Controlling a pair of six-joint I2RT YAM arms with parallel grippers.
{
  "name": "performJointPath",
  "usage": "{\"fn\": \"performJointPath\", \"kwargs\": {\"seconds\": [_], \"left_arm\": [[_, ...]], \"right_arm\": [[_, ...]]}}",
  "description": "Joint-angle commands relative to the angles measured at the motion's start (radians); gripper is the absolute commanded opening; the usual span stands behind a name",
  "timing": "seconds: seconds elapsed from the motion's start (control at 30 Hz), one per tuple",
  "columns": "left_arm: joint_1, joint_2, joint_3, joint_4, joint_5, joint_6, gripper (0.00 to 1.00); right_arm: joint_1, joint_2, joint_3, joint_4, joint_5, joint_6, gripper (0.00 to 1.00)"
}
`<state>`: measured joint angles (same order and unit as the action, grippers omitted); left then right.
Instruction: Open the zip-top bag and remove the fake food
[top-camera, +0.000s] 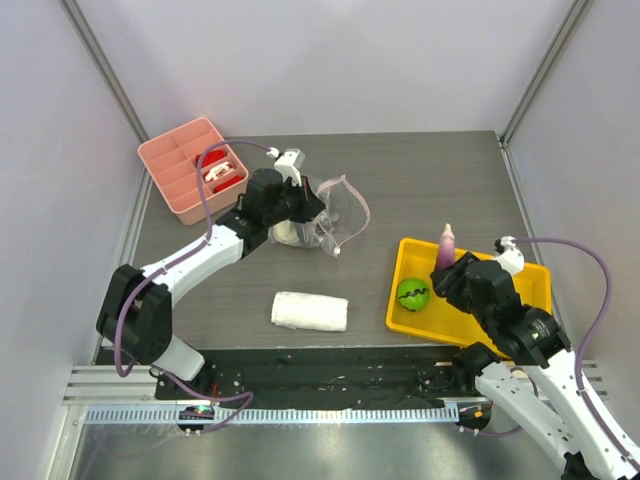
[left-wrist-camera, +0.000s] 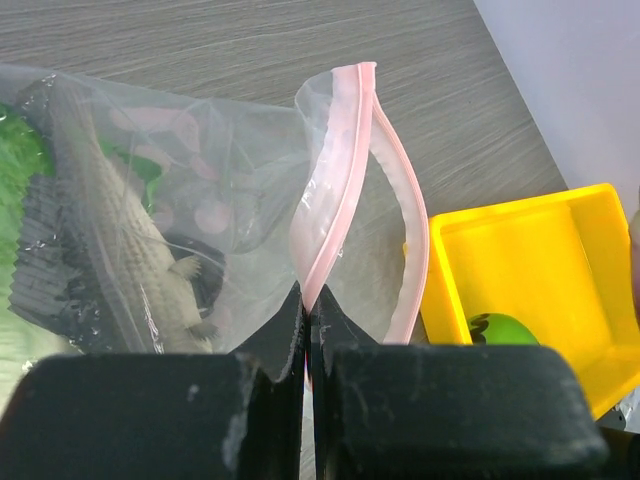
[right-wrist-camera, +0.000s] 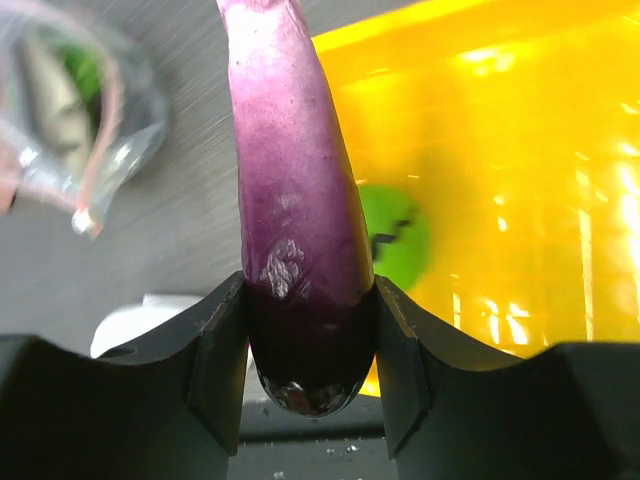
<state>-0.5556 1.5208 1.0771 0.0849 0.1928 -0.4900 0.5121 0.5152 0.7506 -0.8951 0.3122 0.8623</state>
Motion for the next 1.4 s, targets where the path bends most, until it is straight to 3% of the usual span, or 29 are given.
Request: {"fn": "performJointPath", "kwargs": {"seconds": [0.0,0.1,0.23,0.27,0.3,0.33,0.43,0.53,0.57,0.7,0.8,1.03,1.17,1.27,1.37], "left_arm": [[0.005,-0.053,0.014,0.035,0.013,0.004,0.0],[0.005,-0.065,0.006,0.026,0.014,0.01,0.0],[0.005,-0.071,-0.003,0.055,0.061,0.002,0.0],[0.005,-0.062,-0.002,0.074,0.086,0.001,0.0],[0.005,-0.056,0.004,0.082,0.106,-0.002,0.0],[0.005,-0.05,0.006,0.09,0.144,-0.012,0.0],[0.005,-0.039,0.009,0.118,0.184,-0.027,0.0],[0.005,-0.036,0.009,0.124,0.204,-0.025,0.0],[0.005,-0.036,0.007,0.127,0.218,-0.025,0.0],[0.005,-0.053,0.003,0.115,0.227,-0.01,0.0],[0.005,-0.077,-0.002,0.098,0.232,0.001,0.0],[0.003,-0.106,0.02,0.07,0.246,0.004,0.0],[-0.001,-0.122,0.014,0.081,0.267,-0.007,0.0],[-0.01,-0.113,0.014,0.102,0.287,-0.028,0.0],[-0.033,-0.103,0.017,0.122,0.29,-0.044,0.0]], "right_arm": [[-0.001,-0.001,-0.051,-0.161,0.258,0.299,0.19],[-0.003,0.005,-0.05,-0.247,0.316,0.368,0.25],[0.0,-0.038,-0.062,-0.279,0.303,0.373,0.53],[-0.001,-0.044,-0.065,-0.271,0.297,0.366,0.82],[0.0,-0.047,-0.06,-0.242,0.291,0.301,0.96],[-0.001,-0.049,-0.053,-0.199,0.244,0.221,1.0],[0.0,-0.031,-0.004,-0.082,0.132,-0.001,1.0],[0.0,0.017,0.023,0.016,-0.01,-0.072,1.0],[-0.001,0.032,0.016,0.071,-0.112,-0.091,1.0],[0.009,0.211,0.074,0.35,-0.272,-0.216,0.97],[0.028,0.313,0.114,0.56,-0.375,-0.261,0.85],[0.052,0.659,0.122,0.95,-0.456,-0.14,0.31],[0.057,0.819,0.108,1.175,-0.489,-0.102,0.29],[0.057,0.932,0.151,1.238,-0.496,-0.111,0.31],[0.057,1.025,0.2,1.249,-0.509,-0.114,0.39]]}}
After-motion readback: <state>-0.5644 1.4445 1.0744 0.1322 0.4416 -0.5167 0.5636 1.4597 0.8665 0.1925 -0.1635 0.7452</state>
